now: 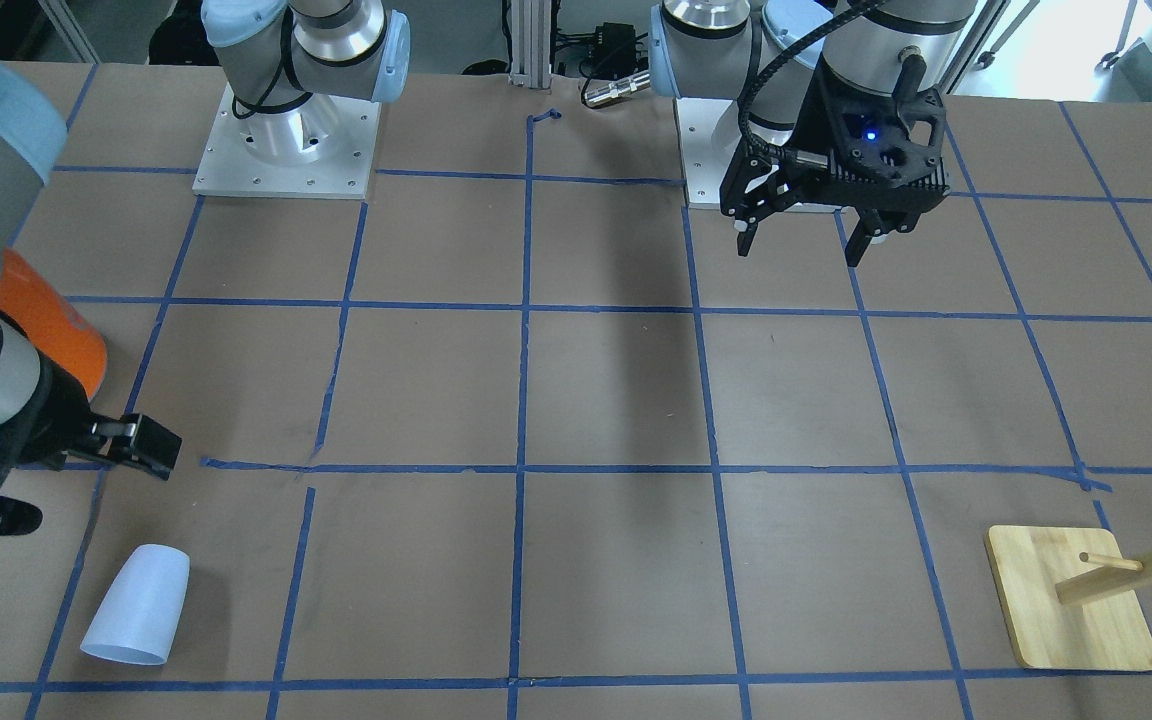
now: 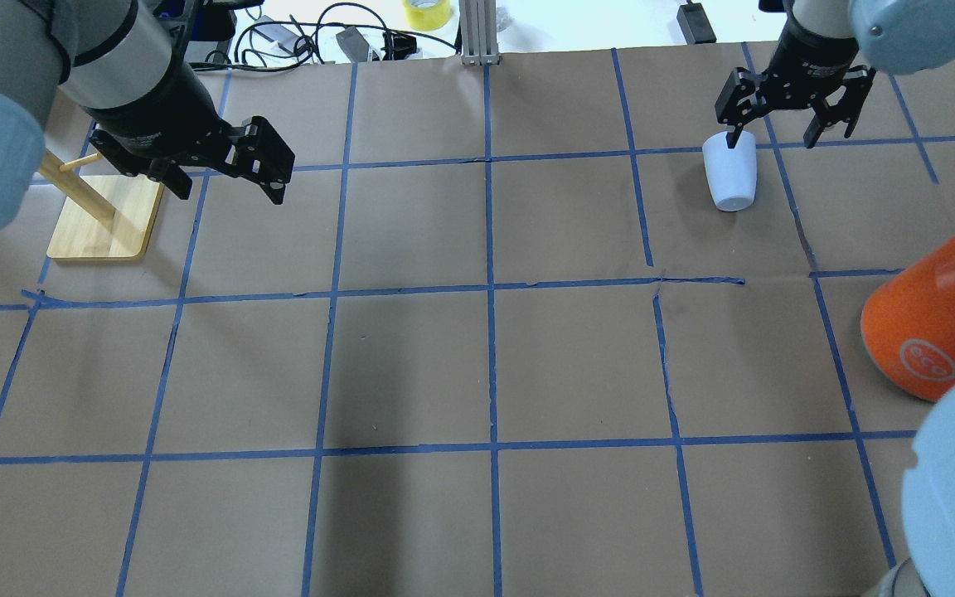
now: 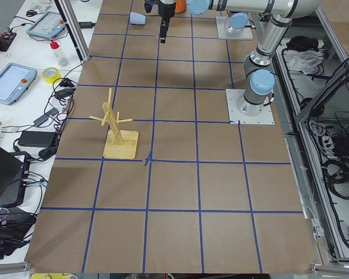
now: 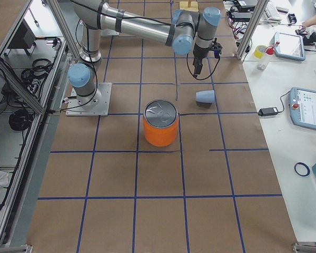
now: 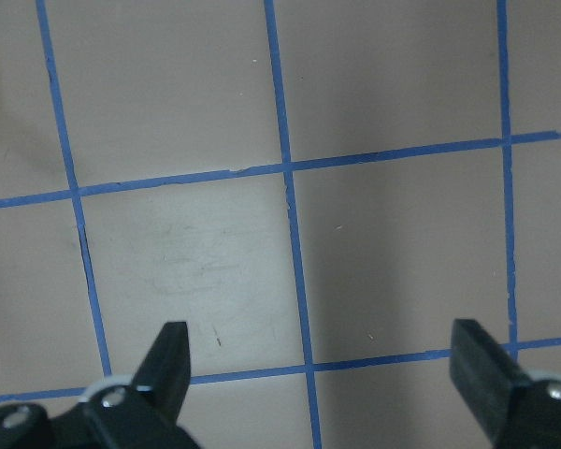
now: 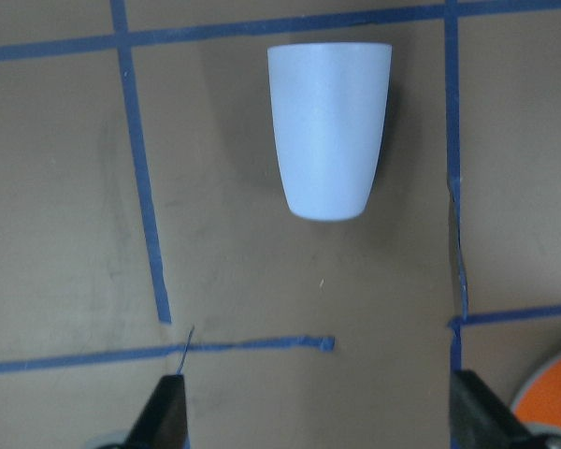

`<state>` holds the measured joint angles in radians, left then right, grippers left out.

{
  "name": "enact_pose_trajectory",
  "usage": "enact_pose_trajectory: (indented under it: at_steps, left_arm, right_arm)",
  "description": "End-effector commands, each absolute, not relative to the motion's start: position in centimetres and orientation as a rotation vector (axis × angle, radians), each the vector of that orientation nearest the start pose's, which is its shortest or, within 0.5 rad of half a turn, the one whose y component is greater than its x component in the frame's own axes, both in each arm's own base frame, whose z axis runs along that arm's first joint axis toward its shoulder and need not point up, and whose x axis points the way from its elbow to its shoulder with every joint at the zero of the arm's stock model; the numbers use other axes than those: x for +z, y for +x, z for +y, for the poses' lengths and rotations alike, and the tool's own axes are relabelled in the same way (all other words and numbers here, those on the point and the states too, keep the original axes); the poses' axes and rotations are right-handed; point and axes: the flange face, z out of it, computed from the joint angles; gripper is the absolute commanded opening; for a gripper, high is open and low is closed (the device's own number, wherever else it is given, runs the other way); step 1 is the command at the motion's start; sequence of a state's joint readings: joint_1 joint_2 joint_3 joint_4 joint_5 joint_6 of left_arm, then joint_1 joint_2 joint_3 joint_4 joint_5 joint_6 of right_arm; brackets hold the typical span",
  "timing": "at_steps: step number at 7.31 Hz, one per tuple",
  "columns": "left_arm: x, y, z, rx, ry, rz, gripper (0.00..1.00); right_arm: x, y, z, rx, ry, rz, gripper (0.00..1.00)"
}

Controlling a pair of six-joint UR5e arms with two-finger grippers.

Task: Flip cup
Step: 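Lower the right gripper onto the upside-down white cup and grasp it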

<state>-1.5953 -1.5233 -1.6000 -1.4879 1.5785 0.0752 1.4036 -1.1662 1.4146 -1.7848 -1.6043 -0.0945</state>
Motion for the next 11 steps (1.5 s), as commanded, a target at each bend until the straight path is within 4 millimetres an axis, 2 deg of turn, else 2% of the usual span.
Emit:
enact_pose_trajectory:
  at_steps: [1, 3, 4, 6, 8, 9, 10, 11]
  left_arm:
    - [50.5, -14.4, -47.8, -0.158, 0.153, 3.124, 1.00]
    - [50.5, -14.4, -47.8, -0.158, 0.153, 3.124, 1.00]
    - [50.5, -14.4, -47.8, -0.158, 0.153, 3.125, 1.00]
    - [50.5, -14.4, -47.8, -0.158, 0.155, 3.125, 1.00]
    - [50.5, -14.4, -47.8, -0.158, 0.153, 3.125, 1.00]
    - [50.5, -14.4, -47.8, -0.158, 0.153, 3.125, 1.00]
    - [50.5, -14.4, -47.8, -0.158, 0.153, 3.125, 1.00]
    - [50.5, -14.4, -47.8, -0.158, 0.153, 3.125, 1.00]
  right_arm:
    - [27.7, 0.7, -68.8, 0.092, -0.025, 3.160, 1.00]
    - [22.5, -0.3, -70.4, 0.108, 0.003, 3.163, 1.00]
    - [21.0, -0.7, -70.8, 0.106, -0.007, 3.170, 1.00]
    - [19.1, -0.7, -71.7, 0.052, 0.014, 3.174, 1.00]
    - [18.9, -0.8, -72.1, 0.021, 0.005, 3.177, 1.00]
    - [19.6, -0.9, -72.7, -0.075, -0.015, 3.184, 0.69]
    - [20.2, -0.9, -72.9, -0.100, -0.015, 3.185, 0.24]
    - [21.0, -0.9, -73.0, -0.112, -0.015, 3.186, 0.00]
